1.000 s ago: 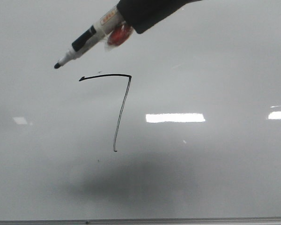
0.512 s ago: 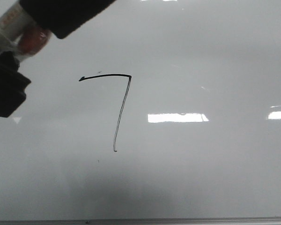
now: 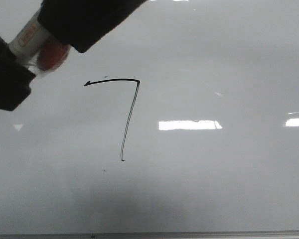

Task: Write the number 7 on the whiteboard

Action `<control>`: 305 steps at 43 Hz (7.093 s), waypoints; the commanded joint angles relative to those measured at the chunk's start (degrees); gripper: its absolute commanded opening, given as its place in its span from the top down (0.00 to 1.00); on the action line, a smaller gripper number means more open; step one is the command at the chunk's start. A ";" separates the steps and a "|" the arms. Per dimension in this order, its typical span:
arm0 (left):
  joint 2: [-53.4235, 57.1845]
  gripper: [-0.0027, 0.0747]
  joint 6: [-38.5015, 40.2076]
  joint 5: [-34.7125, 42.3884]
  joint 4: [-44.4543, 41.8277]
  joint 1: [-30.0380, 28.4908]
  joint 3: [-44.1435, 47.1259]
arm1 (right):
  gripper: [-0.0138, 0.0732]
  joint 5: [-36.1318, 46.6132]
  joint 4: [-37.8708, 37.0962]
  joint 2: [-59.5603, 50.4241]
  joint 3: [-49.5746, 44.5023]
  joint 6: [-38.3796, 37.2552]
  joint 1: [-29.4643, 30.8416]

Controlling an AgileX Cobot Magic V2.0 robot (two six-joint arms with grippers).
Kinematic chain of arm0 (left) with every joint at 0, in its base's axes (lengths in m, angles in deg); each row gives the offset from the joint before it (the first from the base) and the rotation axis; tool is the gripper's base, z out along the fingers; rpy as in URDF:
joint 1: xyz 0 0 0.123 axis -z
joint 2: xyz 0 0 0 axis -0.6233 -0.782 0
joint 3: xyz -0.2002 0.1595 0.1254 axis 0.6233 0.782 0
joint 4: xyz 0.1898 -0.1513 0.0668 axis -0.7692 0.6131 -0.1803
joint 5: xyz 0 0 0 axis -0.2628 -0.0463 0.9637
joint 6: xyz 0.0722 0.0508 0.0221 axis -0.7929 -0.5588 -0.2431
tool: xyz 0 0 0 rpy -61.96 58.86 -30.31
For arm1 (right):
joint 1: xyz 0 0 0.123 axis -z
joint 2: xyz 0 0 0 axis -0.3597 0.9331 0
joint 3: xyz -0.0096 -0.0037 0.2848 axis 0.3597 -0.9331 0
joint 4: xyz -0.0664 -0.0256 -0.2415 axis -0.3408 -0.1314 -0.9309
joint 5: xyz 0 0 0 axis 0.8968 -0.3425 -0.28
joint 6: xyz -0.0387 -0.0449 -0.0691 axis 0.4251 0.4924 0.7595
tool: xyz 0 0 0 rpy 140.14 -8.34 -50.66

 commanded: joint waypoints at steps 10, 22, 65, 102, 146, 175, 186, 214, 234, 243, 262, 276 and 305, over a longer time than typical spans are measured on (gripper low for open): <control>0.22 0.99 0.14 4.40 0.34 0.40 -2.06 | 0.83 0.86 2.33 -1.46 2.00 0.41 0.04; 0.12 0.99 0.64 3.08 0.34 0.40 -2.06 | 0.07 3.55 5.08 -2.72 2.07 -7.15 0.04; -16.72 0.99 18.62 15.01 -3.16 -56.39 -1.44 | 0.90 23.49 7.64 -46.43 -33.75 -25.39 39.09; -31.32 0.66 18.62 28.51 1.12 -56.39 -1.44 | 0.92 26.06 7.78 -50.84 -36.93 -25.34 39.09; 17.10 0.89 18.37 19.31 1.12 -56.39 5.95 | 0.92 26.01 7.78 -50.84 -36.97 -25.34 39.09; 34.62 0.99 18.37 16.75 2.07 -56.39 9.57 | 0.92 26.01 7.78 -50.84 -36.97 -25.34 39.09; 34.52 0.99 18.37 16.75 2.07 -56.39 9.90 | 0.92 26.01 7.78 -50.84 -36.97 -25.34 39.09; 47.92 0.99 18.37 24.38 1.36 -50.82 28.75 | 0.92 25.90 7.78 -50.84 -36.97 -25.34 39.09; 52.27 0.99 18.37 27.03 2.30 -52.20 38.45 | 0.92 25.76 7.78 -50.84 -36.97 -25.34 39.09; 52.27 0.99 18.37 27.03 2.30 -52.20 38.45 | 0.92 25.81 7.78 -50.84 -36.97 -25.34 39.09; 52.27 0.99 18.37 27.03 2.30 -52.20 38.45 | 0.92 25.81 7.78 -50.84 -36.97 -25.34 39.09; 52.27 0.99 18.37 27.03 2.30 -52.20 38.45 | 0.92 25.81 7.78 -50.84 -36.97 -25.34 39.09; 52.27 0.99 18.37 27.03 2.30 -52.20 38.45 | 0.92 40.97 -30.20 -59.87 -48.49 -56.21 39.00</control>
